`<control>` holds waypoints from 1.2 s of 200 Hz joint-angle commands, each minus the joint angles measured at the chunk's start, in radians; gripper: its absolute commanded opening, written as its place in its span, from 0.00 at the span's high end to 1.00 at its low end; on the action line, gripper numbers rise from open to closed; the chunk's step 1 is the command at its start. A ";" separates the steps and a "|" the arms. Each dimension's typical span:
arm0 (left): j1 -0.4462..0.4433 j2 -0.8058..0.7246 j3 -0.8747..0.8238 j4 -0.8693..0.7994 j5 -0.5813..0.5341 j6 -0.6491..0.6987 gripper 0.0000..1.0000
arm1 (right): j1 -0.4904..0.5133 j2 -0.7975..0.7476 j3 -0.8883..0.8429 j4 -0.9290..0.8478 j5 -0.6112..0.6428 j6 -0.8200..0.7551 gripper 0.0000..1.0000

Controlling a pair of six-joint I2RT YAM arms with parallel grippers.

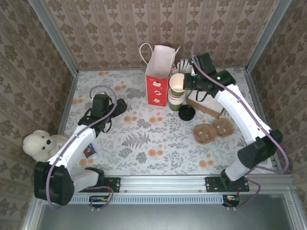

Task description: Pack the takeout coffee

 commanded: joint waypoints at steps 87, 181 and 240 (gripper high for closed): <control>-0.017 -0.069 -0.011 -0.043 0.157 -0.062 0.00 | 0.313 -0.257 -0.383 0.207 0.070 0.033 1.00; -0.020 -0.092 -0.035 -0.150 0.122 -0.147 0.00 | 0.445 -0.041 -0.494 0.371 0.075 0.121 1.00; -0.032 -0.019 -0.011 -0.284 0.077 -0.150 0.00 | 0.443 0.071 -0.444 0.395 0.129 0.120 1.00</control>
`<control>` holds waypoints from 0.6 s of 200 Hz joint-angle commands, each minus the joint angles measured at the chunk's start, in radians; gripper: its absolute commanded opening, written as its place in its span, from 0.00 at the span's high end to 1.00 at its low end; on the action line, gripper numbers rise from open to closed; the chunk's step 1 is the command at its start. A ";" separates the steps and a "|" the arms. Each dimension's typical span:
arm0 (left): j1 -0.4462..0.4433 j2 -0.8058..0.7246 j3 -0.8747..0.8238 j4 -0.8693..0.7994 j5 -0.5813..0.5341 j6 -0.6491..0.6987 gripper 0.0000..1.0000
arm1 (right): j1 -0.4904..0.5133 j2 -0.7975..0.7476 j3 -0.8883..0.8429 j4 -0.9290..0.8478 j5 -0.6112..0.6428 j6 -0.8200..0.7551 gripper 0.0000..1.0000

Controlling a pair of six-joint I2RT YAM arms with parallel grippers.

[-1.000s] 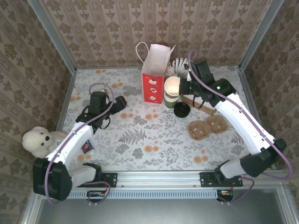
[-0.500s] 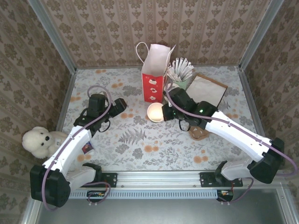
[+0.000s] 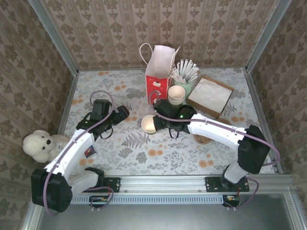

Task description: Pack the takeout coffee

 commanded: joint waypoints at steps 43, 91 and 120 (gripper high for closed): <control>-0.042 0.143 0.065 -0.099 -0.020 -0.015 0.00 | -0.008 0.073 0.071 -0.062 0.090 0.063 1.00; -0.099 0.247 0.127 -0.091 -0.010 -0.018 0.00 | -0.041 0.062 0.053 -0.143 0.070 0.075 1.00; -0.144 0.298 0.160 -0.093 -0.006 -0.017 0.00 | -0.069 0.052 0.014 -0.141 0.032 0.083 1.00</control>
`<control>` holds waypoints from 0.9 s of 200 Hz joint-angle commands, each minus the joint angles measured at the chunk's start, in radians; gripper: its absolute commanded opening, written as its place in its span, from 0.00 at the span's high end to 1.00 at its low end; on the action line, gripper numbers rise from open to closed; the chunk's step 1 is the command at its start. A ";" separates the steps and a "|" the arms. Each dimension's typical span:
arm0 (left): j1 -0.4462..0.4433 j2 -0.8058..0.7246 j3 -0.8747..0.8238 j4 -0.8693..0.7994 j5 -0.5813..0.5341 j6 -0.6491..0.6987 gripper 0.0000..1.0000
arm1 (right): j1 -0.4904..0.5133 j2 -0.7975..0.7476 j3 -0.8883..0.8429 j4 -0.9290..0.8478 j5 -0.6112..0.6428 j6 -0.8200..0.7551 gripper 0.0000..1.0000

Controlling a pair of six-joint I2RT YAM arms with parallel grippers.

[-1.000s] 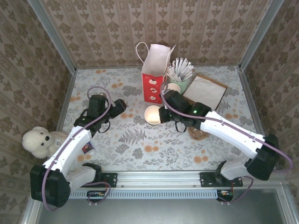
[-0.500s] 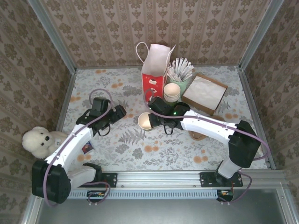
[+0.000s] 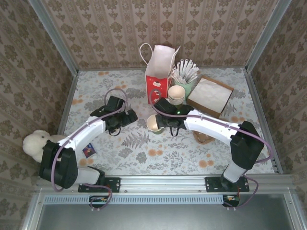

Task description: Pack the takeout coffee

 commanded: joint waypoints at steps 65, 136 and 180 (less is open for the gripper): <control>-0.089 0.089 0.091 -0.012 0.008 -0.028 0.00 | -0.028 -0.018 -0.020 -0.055 -0.036 0.042 0.79; -0.092 0.086 0.110 -0.025 -0.008 -0.021 0.00 | -0.049 -0.132 -0.001 -0.067 -0.015 0.034 0.43; -0.089 0.028 0.087 0.062 0.007 -0.028 0.00 | -0.179 -0.319 -0.149 -0.003 -0.026 0.013 0.17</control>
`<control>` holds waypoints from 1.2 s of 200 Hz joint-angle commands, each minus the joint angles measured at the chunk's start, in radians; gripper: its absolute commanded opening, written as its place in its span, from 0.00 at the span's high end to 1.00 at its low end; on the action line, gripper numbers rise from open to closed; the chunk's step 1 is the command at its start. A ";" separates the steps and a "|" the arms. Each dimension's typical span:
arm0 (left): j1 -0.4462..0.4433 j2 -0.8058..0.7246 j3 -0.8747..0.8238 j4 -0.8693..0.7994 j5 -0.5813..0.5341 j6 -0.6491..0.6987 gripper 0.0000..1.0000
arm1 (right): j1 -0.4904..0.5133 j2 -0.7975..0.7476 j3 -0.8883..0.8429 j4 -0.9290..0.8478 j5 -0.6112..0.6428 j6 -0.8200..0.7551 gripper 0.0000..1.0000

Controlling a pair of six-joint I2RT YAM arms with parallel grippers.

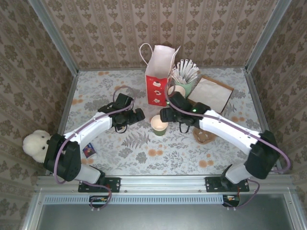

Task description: Pack the takeout coffee

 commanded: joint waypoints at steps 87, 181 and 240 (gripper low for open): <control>0.028 -0.188 -0.037 0.113 -0.027 -0.020 0.00 | -0.456 -0.020 -0.149 -0.003 -0.290 0.455 0.11; 0.132 -0.417 -0.276 0.301 0.048 -0.019 0.00 | -0.456 0.134 -0.185 0.185 -0.286 0.909 0.36; 0.151 -0.479 -0.328 0.318 -0.005 -0.016 0.00 | -0.429 0.228 -0.135 0.191 -0.303 0.946 0.40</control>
